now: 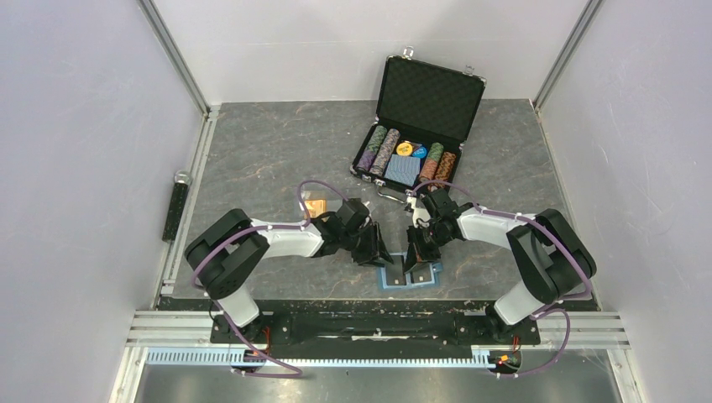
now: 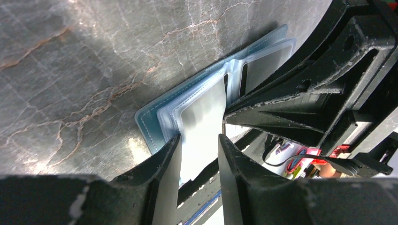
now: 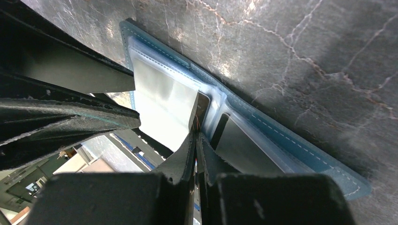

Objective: Put the credit cards into the card holder
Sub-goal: Insert the credit card into the card holder, then move the storage box to the center of the board.

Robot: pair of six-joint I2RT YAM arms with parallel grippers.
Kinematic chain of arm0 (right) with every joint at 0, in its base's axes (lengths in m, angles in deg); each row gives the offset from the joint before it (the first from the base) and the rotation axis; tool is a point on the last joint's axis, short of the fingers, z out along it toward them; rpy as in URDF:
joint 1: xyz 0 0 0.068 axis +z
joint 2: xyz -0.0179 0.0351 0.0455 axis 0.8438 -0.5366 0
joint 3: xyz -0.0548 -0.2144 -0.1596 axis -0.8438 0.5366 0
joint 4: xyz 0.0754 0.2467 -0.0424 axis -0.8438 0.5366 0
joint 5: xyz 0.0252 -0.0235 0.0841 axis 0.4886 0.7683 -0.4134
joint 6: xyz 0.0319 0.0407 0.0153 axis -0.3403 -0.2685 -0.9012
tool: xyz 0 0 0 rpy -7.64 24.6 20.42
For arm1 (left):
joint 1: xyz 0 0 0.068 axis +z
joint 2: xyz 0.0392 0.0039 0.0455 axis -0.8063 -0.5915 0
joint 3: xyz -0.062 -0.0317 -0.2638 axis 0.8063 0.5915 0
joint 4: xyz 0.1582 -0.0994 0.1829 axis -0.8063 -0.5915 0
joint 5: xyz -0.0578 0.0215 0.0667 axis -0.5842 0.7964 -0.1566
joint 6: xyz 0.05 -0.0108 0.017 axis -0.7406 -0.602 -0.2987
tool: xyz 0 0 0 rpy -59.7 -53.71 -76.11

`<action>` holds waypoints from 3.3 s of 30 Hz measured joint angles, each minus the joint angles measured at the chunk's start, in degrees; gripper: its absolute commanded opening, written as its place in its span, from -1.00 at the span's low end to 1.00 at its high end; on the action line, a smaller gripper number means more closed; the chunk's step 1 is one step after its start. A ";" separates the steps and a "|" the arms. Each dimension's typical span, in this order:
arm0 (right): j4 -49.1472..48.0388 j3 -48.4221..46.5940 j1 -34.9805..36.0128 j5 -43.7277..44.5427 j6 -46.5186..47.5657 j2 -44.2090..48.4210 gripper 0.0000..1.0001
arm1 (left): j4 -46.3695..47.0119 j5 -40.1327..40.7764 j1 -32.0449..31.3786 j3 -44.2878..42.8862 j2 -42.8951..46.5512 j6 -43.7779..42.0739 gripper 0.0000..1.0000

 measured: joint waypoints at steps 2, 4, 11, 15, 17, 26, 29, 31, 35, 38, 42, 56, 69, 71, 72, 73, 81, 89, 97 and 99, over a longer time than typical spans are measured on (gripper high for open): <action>0.24 0.00 0.00 0.00 0.00 0.00 -0.92 | -0.31 -0.24 -0.07 -0.94 -0.79 -0.24 -0.29; 0.33 0.00 0.00 -0.02 0.00 0.00 -0.91 | -0.09 -0.55 -0.28 -1.95 -1.73 -0.50 -0.38; 0.20 0.00 0.00 -0.52 -0.02 0.39 -0.86 | 1.68 -2.16 -0.85 -2.69 -2.16 -0.87 -0.92; 0.17 -0.57 0.07 -0.33 -0.02 1.18 -0.82 | 1.70 -2.80 -0.50 -2.69 -1.90 -0.98 -0.96; 0.17 -1.97 0.07 -0.15 -0.04 1.60 -0.81 | 0.92 -2.86 0.13 -2.69 -1.11 -1.44 -0.95; -0.17 -8.41 -0.76 0.83 -0.09 4.50 -0.80 | -15.61 -0.85 4.35 -8.52 2.67 -11.17 -0.81; -0.17 -8.76 -2.25 1.05 -0.07 5.05 -0.80 | -21.92 0.22 4.39 -13.38 2.40 -15.15 -0.68; 0.02 -8.76 -3.43 1.11 -0.02 5.07 -0.80 | -24.33 0.24 4.35 -16.26 1.49 -16.76 -0.65; 0.37 -8.76 -5.90 1.11 0.31 5.07 -0.80 | -26.77 -0.15 4.31 -20.85 -1.88 -17.55 -0.55; 0.79 -8.76 -7.45 1.09 0.92 5.07 -0.80 | -27.71 -0.55 4.15 -22.97 -4.83 -17.53 -0.50; 1.31 -8.76 -9.14 1.01 1.60 5.07 -0.80 | -28.46 -2.47 3.72 -25.79 -8.52 -17.51 -0.45; 2.34 -12.87 -11.72 -0.15 3.39 2.21 -0.80 | -29.31 -8.07 2.64 -34.82 -15.76 -17.40 -0.20; 3.32 -15.34 -12.66 -0.24 4.59 -0.44 -0.80 | -24.46 -15.45 2.49 -36.20 -20.28 -17.00 -0.13; 3.56 -15.52 -12.66 -0.24 4.81 -0.55 -0.80 | -22.64 -16.09 2.84 -36.06 -20.26 -16.85 -0.11; 3.61 -15.52 -12.63 -0.24 4.87 -0.59 -0.80 | -21.05 -16.35 3.10 -35.63 -20.11 -16.59 -0.11; 3.69 -15.52 -12.66 -0.24 4.94 -0.66 -0.80 | -19.37 -16.46 3.45 -34.73 -19.74 -16.09 -0.11; 4.35 -16.81 -12.66 -1.18 5.35 -2.75 -0.78 | -3.72 -17.77 10.78 -20.70 -10.34 -8.70 -0.13; 4.39 -21.94 -11.85 -2.40 5.18 -6.75 -0.77 | 5.38 -17.86 24.72 -9.03 -0.33 -4.17 -0.09; 4.39 -25.31 -8.94 -3.02 4.72 -9.88 -0.77 | -9.53 -15.56 39.30 -8.74 6.82 -12.57 0.04; 4.46 -25.70 -8.46 -3.04 4.68 -10.45 -0.76 | -16.31 -12.96 41.70 -10.91 7.72 -16.74 0.05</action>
